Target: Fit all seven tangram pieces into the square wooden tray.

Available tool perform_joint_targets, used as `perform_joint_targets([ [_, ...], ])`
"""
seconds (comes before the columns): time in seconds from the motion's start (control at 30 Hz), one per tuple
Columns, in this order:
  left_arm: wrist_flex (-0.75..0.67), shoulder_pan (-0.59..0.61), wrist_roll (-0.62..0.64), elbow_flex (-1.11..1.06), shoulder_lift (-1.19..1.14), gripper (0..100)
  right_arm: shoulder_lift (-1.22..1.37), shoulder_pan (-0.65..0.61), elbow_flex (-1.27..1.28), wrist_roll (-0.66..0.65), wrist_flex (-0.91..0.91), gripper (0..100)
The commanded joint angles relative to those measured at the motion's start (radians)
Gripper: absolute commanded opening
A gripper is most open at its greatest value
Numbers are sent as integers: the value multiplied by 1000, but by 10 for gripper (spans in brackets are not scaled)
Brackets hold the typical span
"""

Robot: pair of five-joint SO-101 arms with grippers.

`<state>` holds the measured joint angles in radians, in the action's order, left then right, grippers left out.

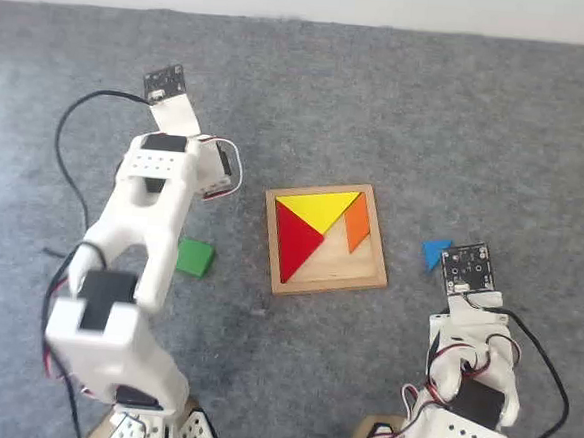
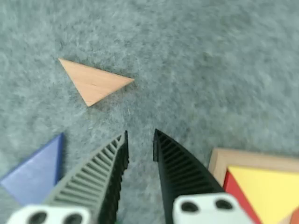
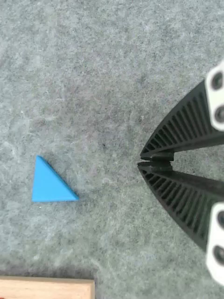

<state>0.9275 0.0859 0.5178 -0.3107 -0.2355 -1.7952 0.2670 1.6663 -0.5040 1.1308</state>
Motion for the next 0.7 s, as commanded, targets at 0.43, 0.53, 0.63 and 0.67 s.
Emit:
perform_joint_targets([
  [0.43,203,98,267,395,-201,159,-2,-68,18,-12,8,8],
  [0.53,181,98,276,397,-232,160,-2,-68,18,-12,8,8],
  [0.63,149,103,276,400,-252,160,-2,-68,18,-12,10,8],
  [0.67,143,109,275,400,-253,160,-2,-68,18,-12,10,8],
])
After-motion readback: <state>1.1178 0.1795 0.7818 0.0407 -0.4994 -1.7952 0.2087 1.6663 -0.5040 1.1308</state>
